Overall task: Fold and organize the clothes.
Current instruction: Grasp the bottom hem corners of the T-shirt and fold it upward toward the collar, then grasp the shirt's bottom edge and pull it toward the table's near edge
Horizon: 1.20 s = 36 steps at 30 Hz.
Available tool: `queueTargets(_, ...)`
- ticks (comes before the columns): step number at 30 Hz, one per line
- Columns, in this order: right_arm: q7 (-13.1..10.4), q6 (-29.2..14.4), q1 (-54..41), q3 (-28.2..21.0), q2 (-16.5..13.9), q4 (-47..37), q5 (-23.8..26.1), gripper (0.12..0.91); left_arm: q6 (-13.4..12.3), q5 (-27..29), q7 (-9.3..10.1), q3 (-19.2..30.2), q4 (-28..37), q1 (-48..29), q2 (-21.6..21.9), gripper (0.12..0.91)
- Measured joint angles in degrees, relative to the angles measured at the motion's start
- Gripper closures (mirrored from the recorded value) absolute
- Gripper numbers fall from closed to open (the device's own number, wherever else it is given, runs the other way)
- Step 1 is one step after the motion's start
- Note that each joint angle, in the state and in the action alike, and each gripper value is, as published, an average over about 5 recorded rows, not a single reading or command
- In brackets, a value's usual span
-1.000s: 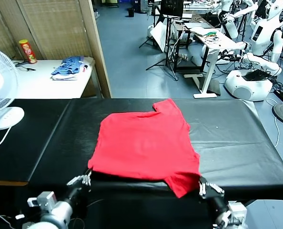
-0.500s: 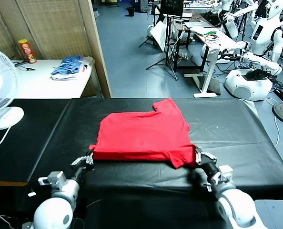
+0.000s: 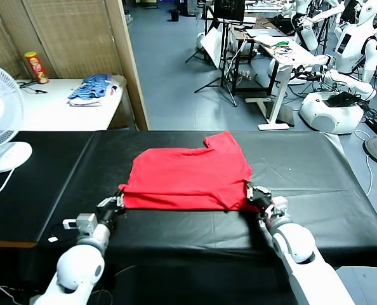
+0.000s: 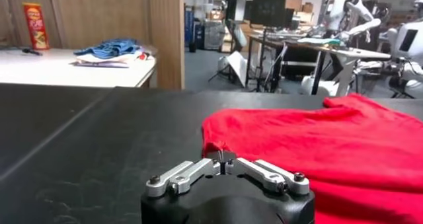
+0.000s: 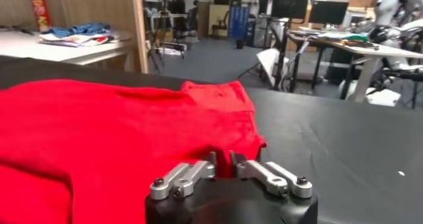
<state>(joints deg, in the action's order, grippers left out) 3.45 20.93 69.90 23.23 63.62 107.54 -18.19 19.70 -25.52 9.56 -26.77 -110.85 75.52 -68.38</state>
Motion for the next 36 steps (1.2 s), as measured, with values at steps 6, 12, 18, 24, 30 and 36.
queueTargets(6,-0.44,-0.1,5.47,1.4,0.3,3.02,0.68,0.229,0.22,0.51,-0.65,-0.23,-1.11,2.29,-0.25,0.377)
queueTargets(12,-0.55,-0.44,7.13,1.5,1.15,2.86,1.54,0.35,0.91,-0.06,-0.78,-0.36,-1.1,4.15,-0.83,0.236)
queueTargets(18,-1.23,-0.43,7.81,1.29,1.91,2.95,2.33,0.671,1.41,-1.69,-0.95,-0.61,-0.41,4.33,-1.23,0.262)
queueTargets(24,-3.25,1.53,9.35,2.07,2.17,4.83,2.3,0.902,1.65,-2.03,-0.98,-0.74,-0.59,4.89,-1.34,0.555)
queueTargets(30,-5.85,6.11,12.9,3.49,2.71,8.53,2.24,0.903,2.76,1.01,-0.38,-0.76,-2.02,6.18,-1.24,0.862)
queueTargets(36,-6.68,8.37,18.1,5.13,2.92,12.96,2.04,0.903,4.5,3.97,0.75,-1.05,-4.41,9.35,-0.23,0.904)
